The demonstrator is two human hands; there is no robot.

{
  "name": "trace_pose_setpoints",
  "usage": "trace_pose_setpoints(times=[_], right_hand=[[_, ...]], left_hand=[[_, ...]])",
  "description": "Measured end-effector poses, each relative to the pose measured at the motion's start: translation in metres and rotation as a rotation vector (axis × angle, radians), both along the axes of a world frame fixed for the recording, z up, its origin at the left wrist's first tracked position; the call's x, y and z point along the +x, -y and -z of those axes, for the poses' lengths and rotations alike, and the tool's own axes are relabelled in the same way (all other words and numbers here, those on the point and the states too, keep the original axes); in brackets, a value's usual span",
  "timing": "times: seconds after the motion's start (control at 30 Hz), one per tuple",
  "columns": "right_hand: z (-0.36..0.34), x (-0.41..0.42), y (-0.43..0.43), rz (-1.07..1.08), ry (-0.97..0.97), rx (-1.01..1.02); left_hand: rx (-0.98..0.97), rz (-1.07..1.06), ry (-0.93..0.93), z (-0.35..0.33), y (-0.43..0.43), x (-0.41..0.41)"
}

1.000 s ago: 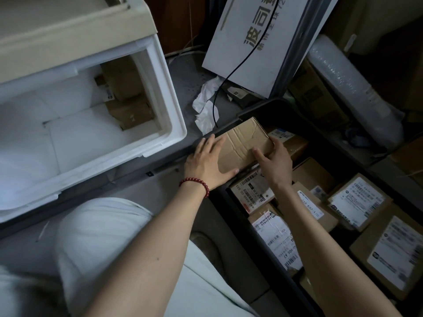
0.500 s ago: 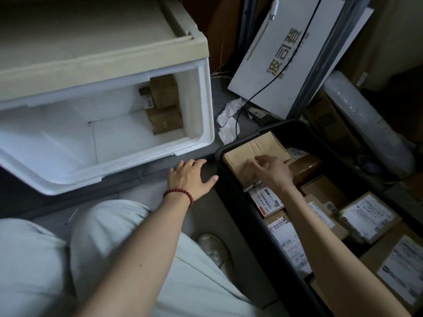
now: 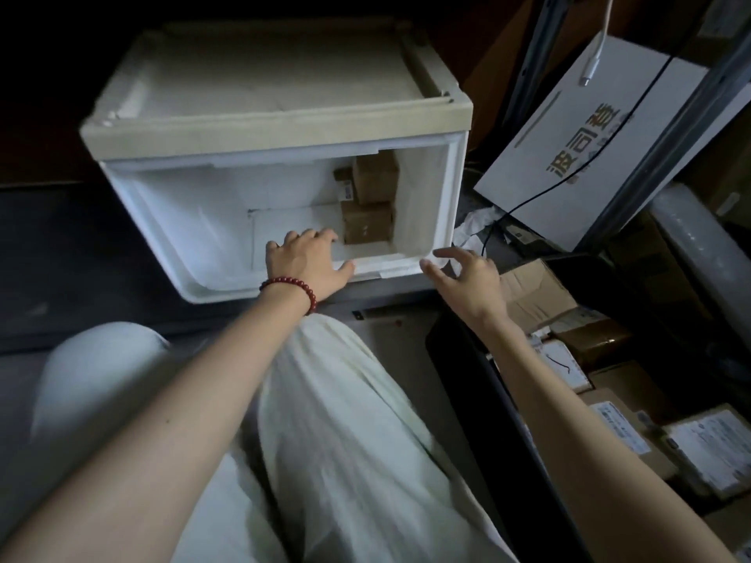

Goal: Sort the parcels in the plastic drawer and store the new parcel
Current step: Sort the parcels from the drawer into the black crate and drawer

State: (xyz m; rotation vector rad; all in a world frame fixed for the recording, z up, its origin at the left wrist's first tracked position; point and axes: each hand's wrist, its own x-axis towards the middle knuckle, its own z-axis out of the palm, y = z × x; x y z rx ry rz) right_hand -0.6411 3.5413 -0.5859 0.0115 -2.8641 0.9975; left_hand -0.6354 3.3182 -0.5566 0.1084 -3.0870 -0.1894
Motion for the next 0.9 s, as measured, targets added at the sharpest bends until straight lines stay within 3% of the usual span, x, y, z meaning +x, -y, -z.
trace_pose_setpoints(times=[0.33, 0.57, 0.9], right_hand=[[-0.048, -0.036, 0.089, -0.261, -0.116, 0.037], [-0.026, -0.065, 0.102, -0.235, 0.000, 0.127], [-0.001, -0.108, 0.104, -0.110, 0.065, 0.182]], left_hand=[[-0.036, -0.073, -0.047, -0.018, 0.066, 0.006], [0.026, -0.144, 0.100, 0.018, 0.077, -0.005], [0.036, -0.032, 0.048, 0.038, 0.066, -0.088]])
